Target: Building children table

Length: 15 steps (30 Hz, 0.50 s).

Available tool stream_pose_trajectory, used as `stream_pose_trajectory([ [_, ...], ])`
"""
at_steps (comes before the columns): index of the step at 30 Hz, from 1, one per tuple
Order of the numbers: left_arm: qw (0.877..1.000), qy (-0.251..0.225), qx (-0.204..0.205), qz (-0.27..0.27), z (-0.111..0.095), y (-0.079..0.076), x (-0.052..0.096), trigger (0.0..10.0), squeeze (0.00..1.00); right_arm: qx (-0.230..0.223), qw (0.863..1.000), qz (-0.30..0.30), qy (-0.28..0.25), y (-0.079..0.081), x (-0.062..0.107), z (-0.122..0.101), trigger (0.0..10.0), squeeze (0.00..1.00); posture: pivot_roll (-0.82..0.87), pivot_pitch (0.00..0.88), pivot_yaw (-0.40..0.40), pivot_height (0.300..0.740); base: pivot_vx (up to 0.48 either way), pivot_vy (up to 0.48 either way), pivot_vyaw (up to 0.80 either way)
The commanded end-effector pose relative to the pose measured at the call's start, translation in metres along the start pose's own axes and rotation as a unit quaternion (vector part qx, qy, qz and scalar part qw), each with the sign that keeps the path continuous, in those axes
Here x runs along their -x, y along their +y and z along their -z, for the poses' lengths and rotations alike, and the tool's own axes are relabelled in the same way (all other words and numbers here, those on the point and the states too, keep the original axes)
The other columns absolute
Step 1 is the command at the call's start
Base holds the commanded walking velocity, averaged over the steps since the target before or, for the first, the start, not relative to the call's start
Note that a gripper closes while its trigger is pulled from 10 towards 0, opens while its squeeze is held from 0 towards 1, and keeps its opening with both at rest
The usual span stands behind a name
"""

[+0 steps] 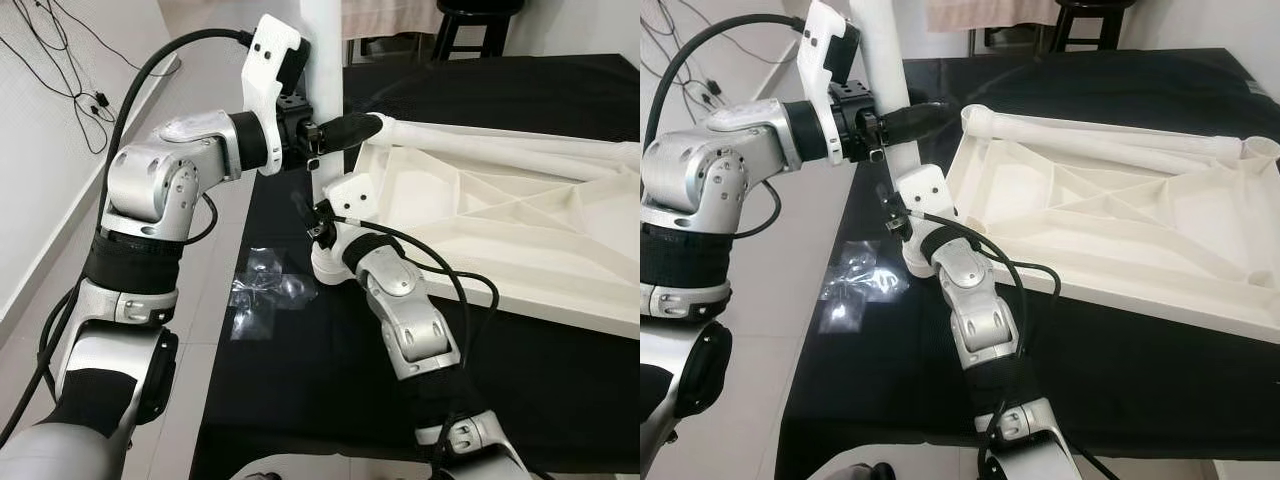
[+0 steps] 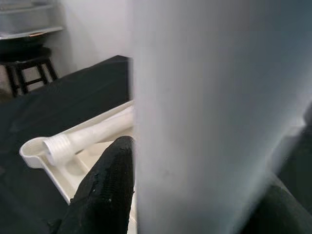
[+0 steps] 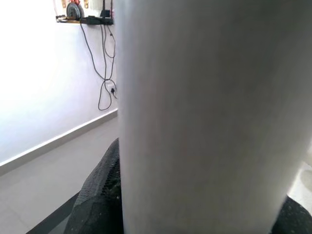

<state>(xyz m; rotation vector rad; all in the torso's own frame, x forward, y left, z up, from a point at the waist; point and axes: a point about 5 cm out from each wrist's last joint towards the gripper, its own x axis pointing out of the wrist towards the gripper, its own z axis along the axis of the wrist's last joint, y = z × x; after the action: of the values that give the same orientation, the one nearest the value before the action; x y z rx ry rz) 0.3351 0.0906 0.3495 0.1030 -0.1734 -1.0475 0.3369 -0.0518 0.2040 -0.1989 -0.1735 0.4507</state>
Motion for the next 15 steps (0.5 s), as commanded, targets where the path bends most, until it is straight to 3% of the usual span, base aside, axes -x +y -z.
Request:
stream_pose_trajectory([
  [1, 0.999, 0.003, -0.016, 0.032, -0.002, -0.003, 0.014, 10.0, 0.0, 0.028, 0.996, -0.013, 0.081, -0.006, 0.005, 0.029, 0.0, 0.0, 0.02, 0.161, 0.018, 0.74, 0.0, 0.0, 0.0],
  [3, 0.998, 0.0, -0.037, 0.052, -0.006, -0.004, 0.026, 10.0, 0.0, 0.023, 0.997, -0.008, 0.078, -0.014, 0.003, 0.026, 0.0, 0.0, 0.02, 0.161, 0.018, 0.74, 0.0, 0.0, 0.0],
  [4, 0.997, -0.005, -0.041, 0.058, -0.01, -0.004, 0.031, 10.0, 0.0, 0.026, 0.997, -0.006, 0.078, -0.018, 0.002, 0.025, 10.0, 0.0, 0.02, 0.16, 0.018, 0.74, 0.0, 0.0, 0.0],
  [8, 0.997, -0.012, -0.051, 0.057, -0.017, -0.001, 0.041, 10.0, 0.0, 0.031, 0.996, -0.009, 0.079, -0.021, 0.001, 0.024, 10.0, 0.0, 0.02, 0.16, 0.017, 0.74, 0.0, 0.0, 0.0],
  [15, 0.996, -0.021, -0.089, -0.007, -0.036, 0.017, 0.062, 10.0, 0.0, 0.017, 0.996, -0.028, 0.084, -0.019, 0.002, 0.024, 10.0, 0.0, 0.02, 0.159, 0.016, 0.74, 0.0, 0.0, 0.0],
])
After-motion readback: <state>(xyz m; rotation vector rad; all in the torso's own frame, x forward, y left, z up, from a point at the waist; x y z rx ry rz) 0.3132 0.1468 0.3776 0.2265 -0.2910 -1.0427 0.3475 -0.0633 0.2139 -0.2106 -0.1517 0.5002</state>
